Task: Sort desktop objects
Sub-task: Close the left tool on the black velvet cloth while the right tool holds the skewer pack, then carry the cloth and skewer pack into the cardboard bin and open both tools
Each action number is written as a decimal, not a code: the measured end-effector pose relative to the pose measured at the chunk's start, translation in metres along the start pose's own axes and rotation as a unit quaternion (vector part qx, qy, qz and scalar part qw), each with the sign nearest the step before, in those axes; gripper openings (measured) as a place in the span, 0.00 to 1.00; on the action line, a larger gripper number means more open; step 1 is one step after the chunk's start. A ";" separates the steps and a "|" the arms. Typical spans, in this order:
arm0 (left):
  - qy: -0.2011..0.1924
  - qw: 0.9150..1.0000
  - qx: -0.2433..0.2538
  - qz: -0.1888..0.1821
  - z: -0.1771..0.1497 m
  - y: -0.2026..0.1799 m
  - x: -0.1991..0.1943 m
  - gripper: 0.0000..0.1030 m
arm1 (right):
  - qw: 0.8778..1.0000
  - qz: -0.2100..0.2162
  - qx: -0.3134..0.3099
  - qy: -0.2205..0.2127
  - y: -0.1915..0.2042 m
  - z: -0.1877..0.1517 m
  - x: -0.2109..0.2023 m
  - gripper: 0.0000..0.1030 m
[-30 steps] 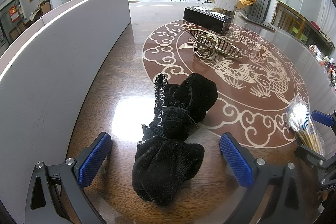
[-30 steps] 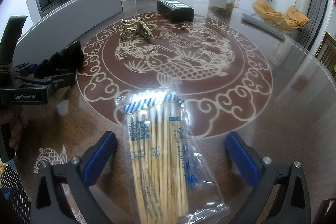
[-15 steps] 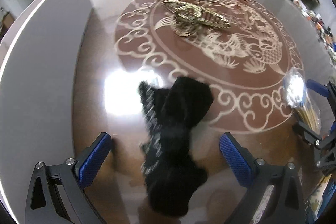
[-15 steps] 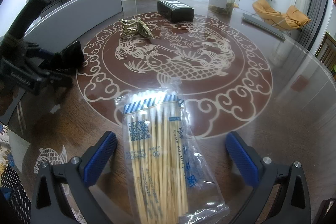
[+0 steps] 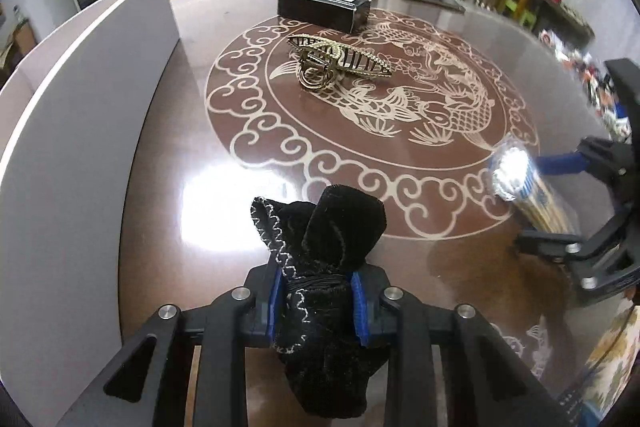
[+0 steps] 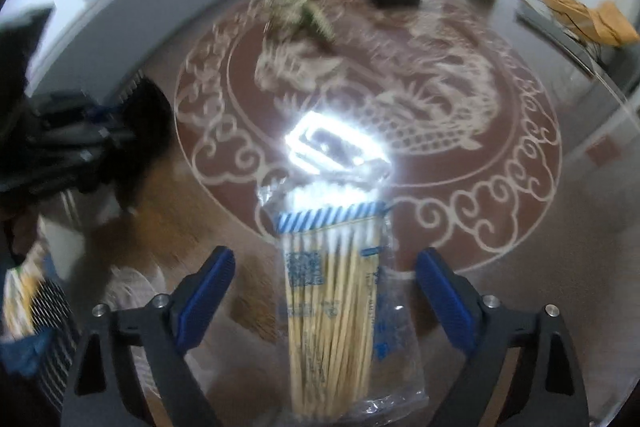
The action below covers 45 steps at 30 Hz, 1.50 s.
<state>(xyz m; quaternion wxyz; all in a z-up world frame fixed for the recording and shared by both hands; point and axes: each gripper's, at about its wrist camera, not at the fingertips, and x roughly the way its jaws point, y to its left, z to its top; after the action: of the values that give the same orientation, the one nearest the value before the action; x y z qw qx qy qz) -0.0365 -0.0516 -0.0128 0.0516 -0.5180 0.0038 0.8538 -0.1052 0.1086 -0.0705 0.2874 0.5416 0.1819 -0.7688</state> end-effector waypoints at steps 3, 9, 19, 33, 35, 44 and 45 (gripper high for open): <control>-0.013 1.000 -0.004 0.002 -0.008 -0.004 -0.006 0.27 | 1.000 -0.015 -0.004 -0.015 0.006 -0.001 -0.009 0.31; -0.056 0.998 -0.008 -0.010 -0.022 -0.013 -0.037 0.27 | 0.997 -0.017 0.032 -0.064 0.005 -0.010 -0.045 0.29; -0.087 0.995 -0.031 -0.046 -0.025 -0.005 -0.083 0.27 | 0.995 0.011 0.036 -0.089 0.023 0.007 -0.079 0.29; -0.140 0.981 -0.136 0.012 -0.020 0.161 -0.180 0.27 | 0.976 0.090 -0.041 -0.193 0.137 0.145 -0.152 0.29; -0.132 0.978 -0.158 0.033 -0.026 0.192 -0.182 0.27 | 0.971 0.119 -0.054 -0.200 0.170 0.168 -0.151 0.29; -0.073 0.970 -0.218 0.077 -0.071 0.268 -0.153 0.27 | 0.962 0.191 -0.100 -0.167 0.302 0.223 -0.083 0.30; -0.066 0.969 -0.223 0.081 -0.076 0.274 -0.148 0.27 | 0.964 0.190 -0.102 -0.158 0.312 0.224 -0.066 0.30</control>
<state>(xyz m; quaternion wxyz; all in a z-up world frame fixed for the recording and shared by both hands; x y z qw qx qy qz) 0.0729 -0.3409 0.0700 -0.1346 -0.4565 -0.1478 0.8670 -0.0528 -0.2475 0.0788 0.5067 0.4055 0.1051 -0.7535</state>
